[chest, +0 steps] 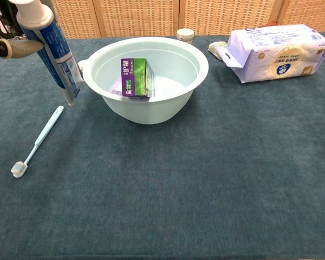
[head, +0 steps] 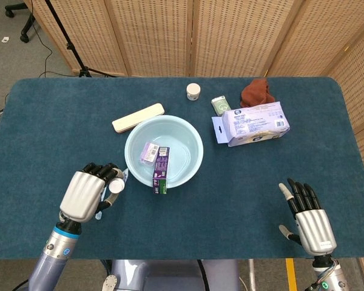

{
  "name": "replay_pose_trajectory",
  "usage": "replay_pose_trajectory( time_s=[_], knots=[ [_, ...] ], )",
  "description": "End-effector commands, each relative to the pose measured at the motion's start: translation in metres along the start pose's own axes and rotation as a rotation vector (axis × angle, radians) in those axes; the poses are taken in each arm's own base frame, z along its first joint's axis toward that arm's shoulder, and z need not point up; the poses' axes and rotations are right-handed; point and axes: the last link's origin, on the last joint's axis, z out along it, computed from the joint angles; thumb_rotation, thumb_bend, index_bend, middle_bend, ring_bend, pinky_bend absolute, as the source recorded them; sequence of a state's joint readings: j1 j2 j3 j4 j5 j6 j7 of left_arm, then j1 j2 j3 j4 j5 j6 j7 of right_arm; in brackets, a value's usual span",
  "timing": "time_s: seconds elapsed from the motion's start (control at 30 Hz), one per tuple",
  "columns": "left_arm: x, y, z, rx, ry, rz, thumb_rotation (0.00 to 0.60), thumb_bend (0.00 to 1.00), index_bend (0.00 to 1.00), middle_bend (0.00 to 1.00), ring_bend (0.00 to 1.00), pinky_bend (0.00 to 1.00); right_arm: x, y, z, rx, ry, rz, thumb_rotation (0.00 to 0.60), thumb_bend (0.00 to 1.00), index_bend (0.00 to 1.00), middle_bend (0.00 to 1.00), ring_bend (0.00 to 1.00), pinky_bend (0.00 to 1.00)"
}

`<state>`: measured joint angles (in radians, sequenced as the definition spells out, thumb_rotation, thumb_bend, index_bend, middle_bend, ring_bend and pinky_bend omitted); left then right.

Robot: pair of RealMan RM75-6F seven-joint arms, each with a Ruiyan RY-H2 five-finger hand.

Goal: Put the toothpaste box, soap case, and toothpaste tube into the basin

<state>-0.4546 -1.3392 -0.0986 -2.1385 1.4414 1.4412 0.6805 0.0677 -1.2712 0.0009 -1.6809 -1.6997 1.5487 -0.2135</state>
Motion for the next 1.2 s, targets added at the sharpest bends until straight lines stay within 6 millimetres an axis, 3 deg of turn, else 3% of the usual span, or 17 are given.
replay_pose_trajectory(
  time_s=[0.03,0.2,0.4,0.67,1.1,1.17,1.2],
  knots=[
    [0.008,-0.003,0.009,0.008,0.027,0.012,0.600,0.41,0.78,0.44,0.50,0.44,0.000,0.000,0.000,0.001,0.000,-0.001,0.600,0.13,0.00,0.00,0.00,0.05],
    [0.019,-0.010,0.033,0.034,0.080,0.045,0.600,0.41,0.78,0.44,0.50,0.44,-0.001,0.000,0.000,0.001,-0.004,0.000,0.600,0.13,0.00,0.00,0.00,0.05],
    [0.017,-0.014,0.067,0.065,0.113,0.057,0.600,0.41,0.78,0.44,0.50,0.44,-0.001,0.001,0.001,-0.006,-0.006,0.002,0.600,0.13,0.00,0.00,0.00,0.05],
    [-0.009,-0.013,0.104,0.088,0.116,0.057,0.600,0.41,0.78,0.44,0.50,0.44,-0.003,0.004,0.004,-0.014,-0.017,0.007,0.600,0.13,0.00,0.00,0.00,0.05],
    [-0.049,0.007,0.118,0.057,0.104,0.027,0.600,0.39,0.77,0.44,0.48,0.44,-0.002,0.007,0.005,-0.021,-0.017,0.018,0.600,0.13,0.00,0.00,0.00,0.05],
    [-0.054,0.005,0.116,0.056,0.077,0.020,0.600,0.36,0.70,0.37,0.41,0.44,-0.001,0.007,0.004,-0.021,-0.016,0.020,0.600,0.13,0.00,0.00,0.00,0.05],
    [-0.056,0.004,0.115,0.054,0.059,0.013,0.600,0.33,0.61,0.30,0.35,0.43,-0.001,0.007,0.004,-0.021,-0.015,0.020,0.600,0.13,0.00,0.00,0.00,0.05]
  ],
)
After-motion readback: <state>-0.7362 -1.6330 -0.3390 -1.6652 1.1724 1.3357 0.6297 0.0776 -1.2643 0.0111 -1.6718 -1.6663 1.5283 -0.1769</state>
